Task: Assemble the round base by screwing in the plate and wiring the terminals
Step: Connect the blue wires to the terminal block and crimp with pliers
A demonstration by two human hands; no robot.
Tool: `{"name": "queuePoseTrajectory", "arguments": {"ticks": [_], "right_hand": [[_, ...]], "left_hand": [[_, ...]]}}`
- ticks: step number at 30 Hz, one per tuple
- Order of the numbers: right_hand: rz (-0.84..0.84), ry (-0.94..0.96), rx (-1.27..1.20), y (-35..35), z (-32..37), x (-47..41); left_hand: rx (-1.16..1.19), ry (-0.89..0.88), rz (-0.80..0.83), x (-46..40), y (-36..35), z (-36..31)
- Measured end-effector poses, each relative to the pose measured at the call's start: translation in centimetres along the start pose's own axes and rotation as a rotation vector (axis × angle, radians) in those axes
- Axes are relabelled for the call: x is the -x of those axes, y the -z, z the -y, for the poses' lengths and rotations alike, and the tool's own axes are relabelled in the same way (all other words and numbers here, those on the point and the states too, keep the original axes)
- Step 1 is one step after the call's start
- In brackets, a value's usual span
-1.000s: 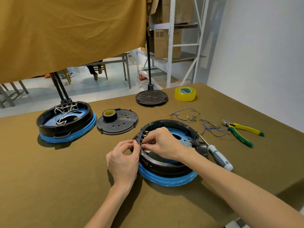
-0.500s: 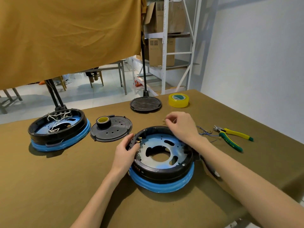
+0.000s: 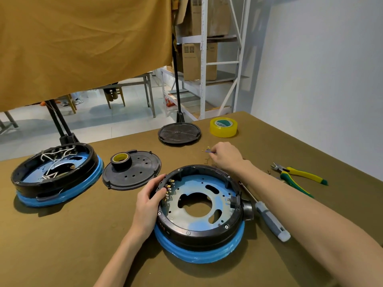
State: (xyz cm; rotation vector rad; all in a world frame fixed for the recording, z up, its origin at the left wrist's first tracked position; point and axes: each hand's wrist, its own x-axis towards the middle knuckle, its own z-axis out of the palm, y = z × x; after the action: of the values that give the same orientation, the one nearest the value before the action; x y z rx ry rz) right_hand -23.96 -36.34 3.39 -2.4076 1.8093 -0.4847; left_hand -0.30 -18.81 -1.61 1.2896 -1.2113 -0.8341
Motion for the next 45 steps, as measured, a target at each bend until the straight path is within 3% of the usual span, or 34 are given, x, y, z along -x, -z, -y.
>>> {"name": "queuePoseTrajectory", "arguments": {"ticks": [12,15,18,22,25,27,29,33,37,41,45], "right_hand": [[-0.26,0.315,-0.564,7.3,5.0,7.2],[-0.235,0.41,-0.444,7.9,6.0,9.7],[-0.163,0.537,-0.209,6.9,6.9,12.5],[-0.372,0.711,-0.077,4.8,8.0,15.4],[-0.505,0.811,0.047,4.2,8.7,16.1],[-0.503,0.844,0.092,3.9,8.9,16.5],[-0.398,0.797,-0.004,3.6,8.9,16.8],[-0.135,0.442,-0.573,4.0,8.6,16.2],[-0.245,0.17,-0.793,4.7,8.3,14.0],[-0.274,0.077,-0.815,4.7,8.1,12.7],[0.25,0.048,-0.903,4.8,7.3,11.9]], "left_hand": [[-0.011,0.037,0.023,0.6,0.2,-1.0],[-0.054,0.057,0.044,1.1,0.5,-1.3],[-0.12,-0.02,-0.036,2.2,0.4,-1.9],[-0.079,-0.175,-0.126,3.3,0.6,-3.2],[-0.022,-0.169,-0.039,3.3,0.6,-4.6],[0.019,-0.143,0.005,3.1,0.4,-5.1],[0.038,-0.15,0.005,2.9,0.4,-5.1],[0.068,-0.148,-0.038,2.4,0.5,-5.0],[0.171,-0.145,-0.094,1.9,0.3,-5.6],[0.245,-0.164,-0.153,1.4,0.2,-6.1],[0.243,-0.177,-0.184,0.9,0.2,-5.7]]}}
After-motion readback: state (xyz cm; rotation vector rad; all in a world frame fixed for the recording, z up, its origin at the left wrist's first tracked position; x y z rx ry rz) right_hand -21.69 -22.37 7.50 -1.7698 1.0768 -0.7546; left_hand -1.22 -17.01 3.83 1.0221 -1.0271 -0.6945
